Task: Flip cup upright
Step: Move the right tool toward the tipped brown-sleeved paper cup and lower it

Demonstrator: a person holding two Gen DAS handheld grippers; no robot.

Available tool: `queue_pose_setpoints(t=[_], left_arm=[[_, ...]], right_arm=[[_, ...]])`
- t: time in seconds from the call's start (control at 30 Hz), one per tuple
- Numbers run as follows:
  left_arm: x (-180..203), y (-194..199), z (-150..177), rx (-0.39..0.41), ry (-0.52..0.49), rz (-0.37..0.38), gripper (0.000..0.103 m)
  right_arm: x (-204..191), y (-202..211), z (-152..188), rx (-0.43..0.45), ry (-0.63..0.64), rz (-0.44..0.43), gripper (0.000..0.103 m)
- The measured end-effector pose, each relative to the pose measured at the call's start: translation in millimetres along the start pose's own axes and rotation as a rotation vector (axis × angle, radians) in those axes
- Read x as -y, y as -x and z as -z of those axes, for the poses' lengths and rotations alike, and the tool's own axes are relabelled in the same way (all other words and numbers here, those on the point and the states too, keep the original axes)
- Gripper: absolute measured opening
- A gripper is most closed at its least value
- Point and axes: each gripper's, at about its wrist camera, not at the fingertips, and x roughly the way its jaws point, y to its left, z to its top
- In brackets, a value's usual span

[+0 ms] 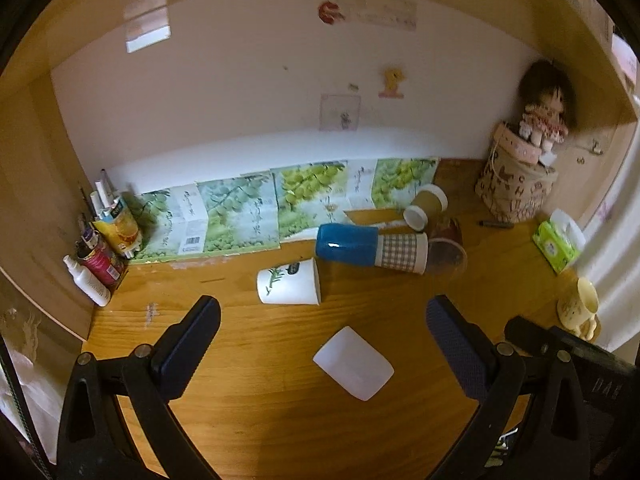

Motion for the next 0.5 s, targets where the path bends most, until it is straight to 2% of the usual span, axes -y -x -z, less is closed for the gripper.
queue_pose_setpoints(t=[0.17,0.3,0.5], left_arm=[[18,-18,-10,-0.071,-0.019,0.009,0.103],[37,-30,-25,-0.072,-0.051,-0.015,0.103],[73,-64,-57,-0.095,-0.113,-0.016,0.103]], right_arm=[[25,-12,-26,-0.021,-0.051,-0.054,0.100],[49,-25,-57,-0.057,-0.106,-0.125,0.100],[79,-43,-98,-0.075,-0.116,-0.140,0.100]])
